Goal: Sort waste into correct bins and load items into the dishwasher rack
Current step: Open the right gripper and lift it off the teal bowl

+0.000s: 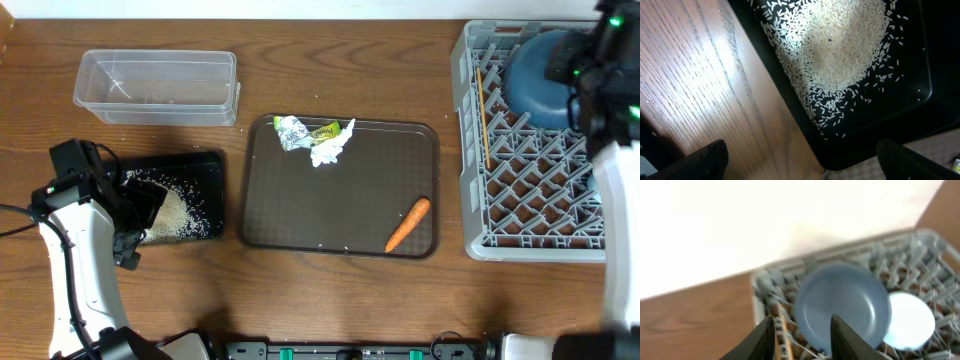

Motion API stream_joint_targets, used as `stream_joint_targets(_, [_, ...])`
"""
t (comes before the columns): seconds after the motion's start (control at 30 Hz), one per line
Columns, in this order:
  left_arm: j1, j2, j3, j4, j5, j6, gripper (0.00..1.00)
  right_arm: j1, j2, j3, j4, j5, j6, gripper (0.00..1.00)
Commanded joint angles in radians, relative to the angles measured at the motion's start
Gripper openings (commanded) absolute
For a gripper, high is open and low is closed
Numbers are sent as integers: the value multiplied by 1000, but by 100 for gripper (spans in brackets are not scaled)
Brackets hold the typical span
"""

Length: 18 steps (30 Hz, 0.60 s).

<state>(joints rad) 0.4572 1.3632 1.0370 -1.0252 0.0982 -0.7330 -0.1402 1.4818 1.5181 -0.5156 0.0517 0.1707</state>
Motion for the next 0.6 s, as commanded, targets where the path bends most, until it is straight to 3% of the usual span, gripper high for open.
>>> stream_joint_targets(0.0, [5,-11,16,-6,-9,2,98,-3,-74,14,-26,-64,56,38])
stream_joint_targets(0.33, [5,-11,16,-6,-8,2,98,4,-77,13,-193,-83,61,40])
stream_joint_targets(0.57, [5,-11,16,-6,-9,2,98,14,-97,13,-241,-626,61,61])
